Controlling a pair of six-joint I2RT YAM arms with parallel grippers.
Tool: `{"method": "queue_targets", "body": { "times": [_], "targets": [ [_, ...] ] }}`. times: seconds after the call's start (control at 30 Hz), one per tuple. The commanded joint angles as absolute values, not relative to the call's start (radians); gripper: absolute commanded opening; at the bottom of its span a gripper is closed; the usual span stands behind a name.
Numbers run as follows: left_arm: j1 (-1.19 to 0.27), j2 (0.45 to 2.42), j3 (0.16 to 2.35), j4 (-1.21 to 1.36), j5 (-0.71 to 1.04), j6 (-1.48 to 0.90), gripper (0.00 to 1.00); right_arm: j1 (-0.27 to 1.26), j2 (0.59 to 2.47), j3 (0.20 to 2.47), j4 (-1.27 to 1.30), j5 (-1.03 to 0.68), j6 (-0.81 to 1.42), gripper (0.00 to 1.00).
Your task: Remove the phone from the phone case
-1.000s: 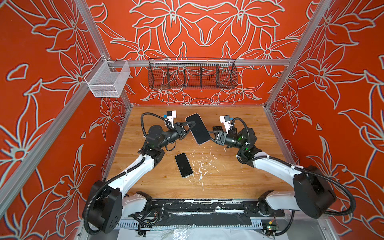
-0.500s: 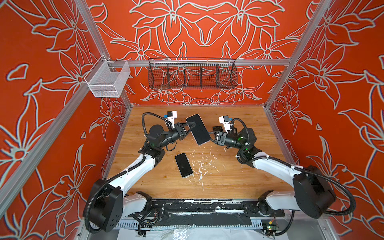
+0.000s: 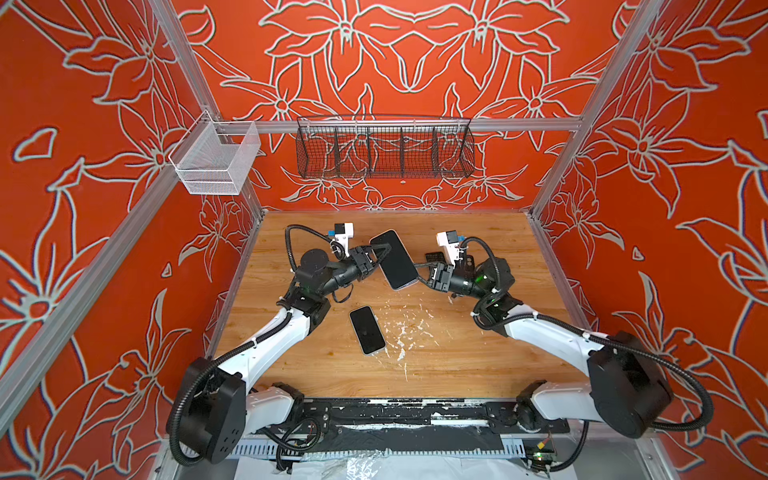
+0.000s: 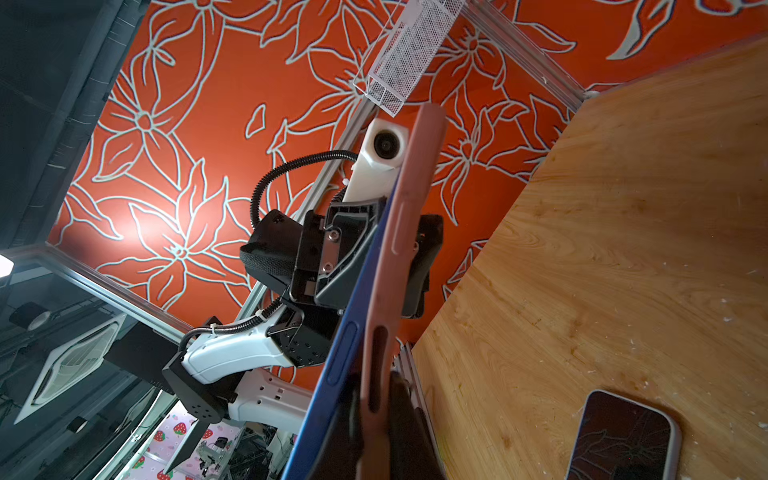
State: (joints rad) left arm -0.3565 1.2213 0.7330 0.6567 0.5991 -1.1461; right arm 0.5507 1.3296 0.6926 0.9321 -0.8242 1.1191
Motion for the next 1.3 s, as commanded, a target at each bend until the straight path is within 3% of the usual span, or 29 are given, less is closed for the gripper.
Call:
{"method": "queue_targets", "body": {
  "times": [0.0,0.13,0.3,0.47,0.73,1.27],
  "targets": [
    [-0.364,1.219,0.736,0.642,0.599,-1.124,0.35,0.565,1.290,0.695,1.048,-0.833,1.147,0.03],
    [-0.363,1.210,0.730,0.637,0.595,-1.124,0.36,0.566,1.292,0.689,1.051,-0.817,1.147,0.02],
    [-0.363,1.202,0.730,0.628,0.596,-1.121,0.45,0.565,1.294,0.683,1.049,-0.799,1.137,0.02],
    [-0.364,1.190,0.728,0.604,0.594,-1.110,0.62,0.563,1.300,0.679,1.043,-0.771,1.124,0.01],
    [-0.364,1.172,0.706,0.594,0.583,-1.114,0.78,0.560,1.324,0.674,1.063,-0.733,1.126,0.01],
    [-0.365,1.095,0.657,0.567,0.562,-1.243,0.98,0.552,1.366,0.645,1.091,-0.610,1.113,0.00]
  ]
}}
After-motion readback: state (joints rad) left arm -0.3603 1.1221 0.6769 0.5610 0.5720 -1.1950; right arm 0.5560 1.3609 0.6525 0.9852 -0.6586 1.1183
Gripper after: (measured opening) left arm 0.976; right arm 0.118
